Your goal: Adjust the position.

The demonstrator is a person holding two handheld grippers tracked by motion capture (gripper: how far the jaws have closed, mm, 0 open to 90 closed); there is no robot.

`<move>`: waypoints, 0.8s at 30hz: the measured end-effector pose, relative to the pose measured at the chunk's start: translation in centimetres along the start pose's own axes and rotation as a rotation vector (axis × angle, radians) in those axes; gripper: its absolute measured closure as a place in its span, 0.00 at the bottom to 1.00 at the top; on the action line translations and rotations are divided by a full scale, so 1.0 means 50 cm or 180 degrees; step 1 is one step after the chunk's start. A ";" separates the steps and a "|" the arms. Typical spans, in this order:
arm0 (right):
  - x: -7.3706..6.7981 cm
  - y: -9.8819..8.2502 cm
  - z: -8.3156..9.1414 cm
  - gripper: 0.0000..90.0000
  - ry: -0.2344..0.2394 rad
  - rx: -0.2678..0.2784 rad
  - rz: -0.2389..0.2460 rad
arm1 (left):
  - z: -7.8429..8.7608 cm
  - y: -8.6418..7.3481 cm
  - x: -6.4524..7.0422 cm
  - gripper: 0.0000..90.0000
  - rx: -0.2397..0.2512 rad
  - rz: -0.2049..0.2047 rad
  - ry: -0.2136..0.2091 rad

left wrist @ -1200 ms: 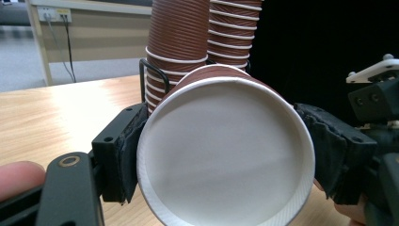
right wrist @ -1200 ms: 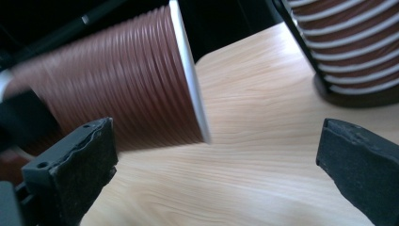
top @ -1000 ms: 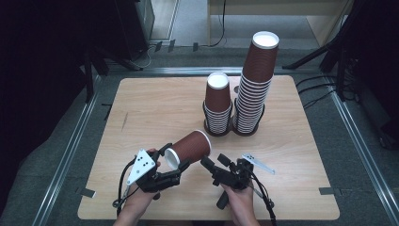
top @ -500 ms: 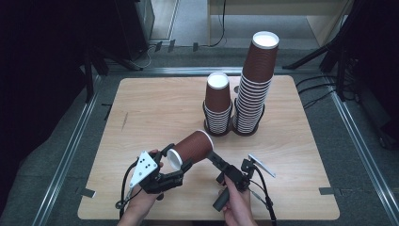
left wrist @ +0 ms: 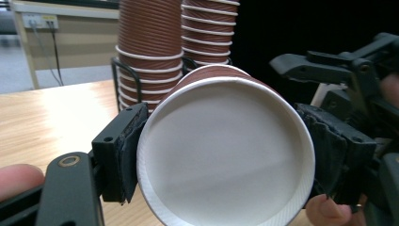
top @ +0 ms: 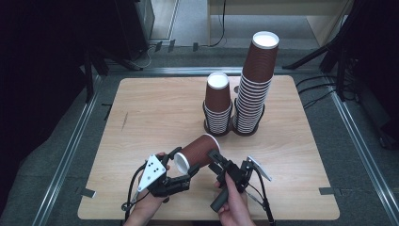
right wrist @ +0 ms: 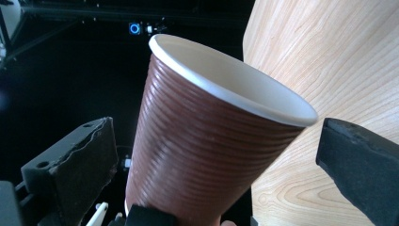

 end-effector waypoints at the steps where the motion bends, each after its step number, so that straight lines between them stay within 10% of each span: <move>1: 0.002 0.000 0.000 0.00 0.0016 0.0025 -0.0008 | -0.001 -0.001 0.004 0.25 0.0007 -0.0010 -0.0008; 24: 0.018 0.011 0.008 0.05 -0.0059 0.0124 -0.0219 | -0.023 -0.021 0.046 0.25 -0.0110 -0.0129 -0.0198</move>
Point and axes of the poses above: each handheld gripper's, and its own axes: z roughly backward along the jaws, y roughly out of its top, x roughly to its right, the point moved 1 cm from there along -z, roughly forward along the jaws, and after that the axes turned 1 degree about -y, right-handed, at the moved point
